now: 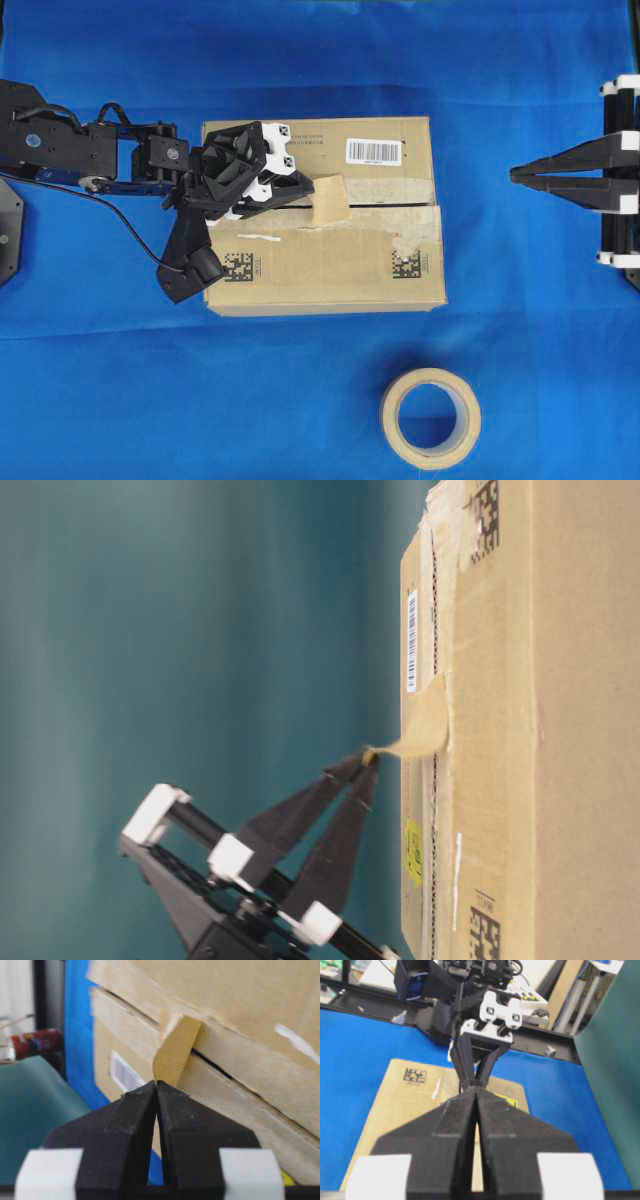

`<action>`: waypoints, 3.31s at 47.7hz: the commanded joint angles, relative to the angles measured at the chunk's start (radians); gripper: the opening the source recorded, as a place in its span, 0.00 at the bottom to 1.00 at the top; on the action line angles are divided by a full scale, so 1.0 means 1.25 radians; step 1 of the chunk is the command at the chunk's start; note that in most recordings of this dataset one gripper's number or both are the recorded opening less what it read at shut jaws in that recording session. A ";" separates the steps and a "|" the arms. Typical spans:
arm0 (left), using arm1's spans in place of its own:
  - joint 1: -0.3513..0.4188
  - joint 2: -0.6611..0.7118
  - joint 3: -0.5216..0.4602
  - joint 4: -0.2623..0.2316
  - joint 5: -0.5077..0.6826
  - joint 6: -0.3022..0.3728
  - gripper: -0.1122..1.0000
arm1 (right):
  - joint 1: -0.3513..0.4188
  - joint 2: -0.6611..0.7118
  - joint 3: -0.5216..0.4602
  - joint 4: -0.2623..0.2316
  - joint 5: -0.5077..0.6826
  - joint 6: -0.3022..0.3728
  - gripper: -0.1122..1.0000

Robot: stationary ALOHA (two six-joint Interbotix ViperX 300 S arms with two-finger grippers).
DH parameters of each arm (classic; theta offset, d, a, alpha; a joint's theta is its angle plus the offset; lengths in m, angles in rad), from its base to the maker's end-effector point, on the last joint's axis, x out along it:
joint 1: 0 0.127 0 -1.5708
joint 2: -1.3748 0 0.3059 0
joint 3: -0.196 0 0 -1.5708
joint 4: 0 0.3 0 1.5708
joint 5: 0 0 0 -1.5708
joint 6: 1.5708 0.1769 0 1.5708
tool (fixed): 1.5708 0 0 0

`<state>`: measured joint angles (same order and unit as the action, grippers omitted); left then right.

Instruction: Apply tape along the seams of the closed cardboard box to seal it securely.

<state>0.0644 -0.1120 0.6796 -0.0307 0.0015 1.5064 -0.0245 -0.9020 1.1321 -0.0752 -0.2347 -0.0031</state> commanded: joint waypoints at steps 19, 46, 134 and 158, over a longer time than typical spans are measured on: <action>-0.002 -0.013 0.009 -0.002 0.047 -0.001 0.10 | 0.001 0.029 -0.015 0.000 -0.018 0.001 0.10; 0.002 -0.009 -0.001 -0.002 0.047 0.007 0.10 | 0.000 0.177 -0.085 0.002 -0.112 0.005 0.10; 0.002 -0.005 -0.004 -0.001 0.048 0.002 0.10 | -0.052 0.750 -0.285 0.064 -0.179 0.007 0.46; 0.004 -0.005 -0.028 0.002 0.059 0.002 0.10 | -0.052 0.745 -0.281 0.064 -0.145 0.009 0.46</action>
<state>0.0660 -0.1089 0.6719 -0.0307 0.0706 1.5079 -0.0859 0.0430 0.7823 0.0015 -0.4234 0.0107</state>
